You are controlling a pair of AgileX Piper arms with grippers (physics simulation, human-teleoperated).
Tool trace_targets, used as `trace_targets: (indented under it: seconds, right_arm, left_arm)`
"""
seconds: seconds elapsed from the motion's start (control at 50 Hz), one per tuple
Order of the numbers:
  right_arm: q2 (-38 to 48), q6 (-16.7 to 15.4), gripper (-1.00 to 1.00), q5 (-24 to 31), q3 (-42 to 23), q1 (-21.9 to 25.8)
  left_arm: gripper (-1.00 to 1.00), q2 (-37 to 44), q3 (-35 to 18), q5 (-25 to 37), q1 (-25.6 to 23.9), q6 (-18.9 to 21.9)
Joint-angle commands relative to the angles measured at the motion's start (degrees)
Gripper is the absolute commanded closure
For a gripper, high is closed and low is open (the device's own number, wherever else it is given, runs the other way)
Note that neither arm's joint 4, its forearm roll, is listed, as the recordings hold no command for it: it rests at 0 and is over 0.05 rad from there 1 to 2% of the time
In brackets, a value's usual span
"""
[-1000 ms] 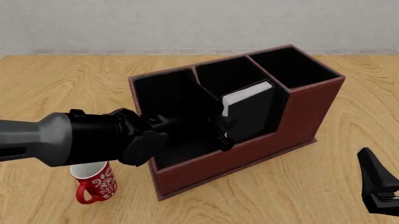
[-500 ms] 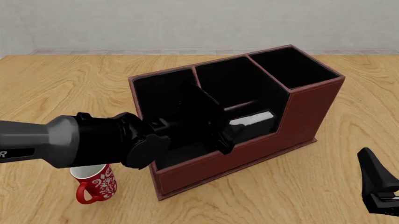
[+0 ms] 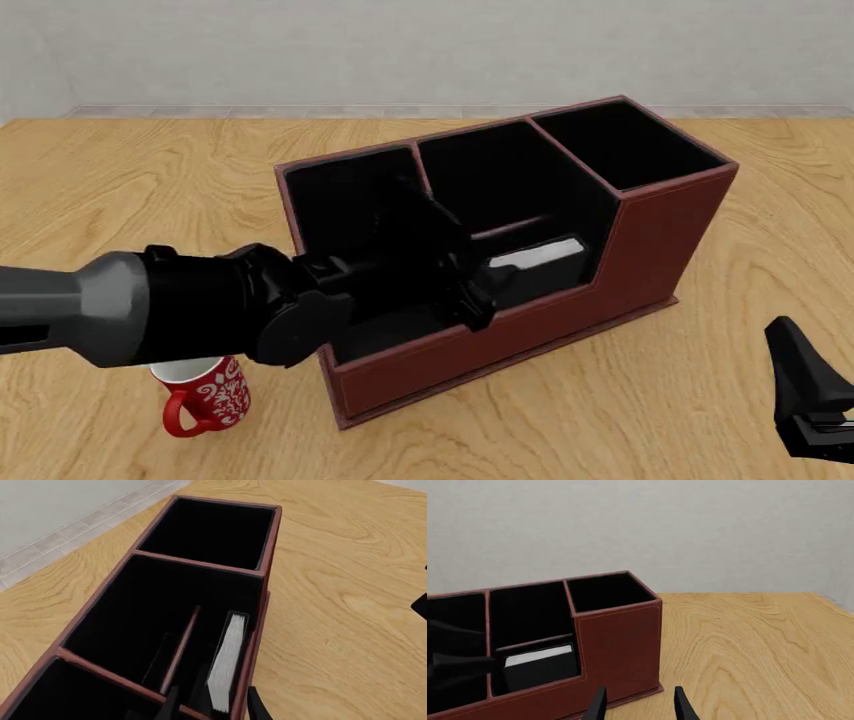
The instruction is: Pick up the book and place it in the back compartment of the caddy.
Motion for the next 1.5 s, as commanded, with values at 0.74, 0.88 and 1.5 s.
trace_targets:
  seconds: [0.74, 0.88, 1.5]
  right_arm:
    - [0.0, 0.0, -1.0, 0.0, 0.0, 0.0]
    - [0.0, 0.0, -1.0, 0.0, 0.0, 0.0]
    - [0.0, 0.0, -1.0, 0.0, 0.0, 0.0]
  left_arm:
    - [-1.0, -17.4, 15.9, -1.8, 1.2, -2.3]
    - [-1.0, -20.3, 17.6, -1.3, 1.5, -3.0]
    - [-1.0, -23.8, 24.4, -5.8, 4.2, -1.7]
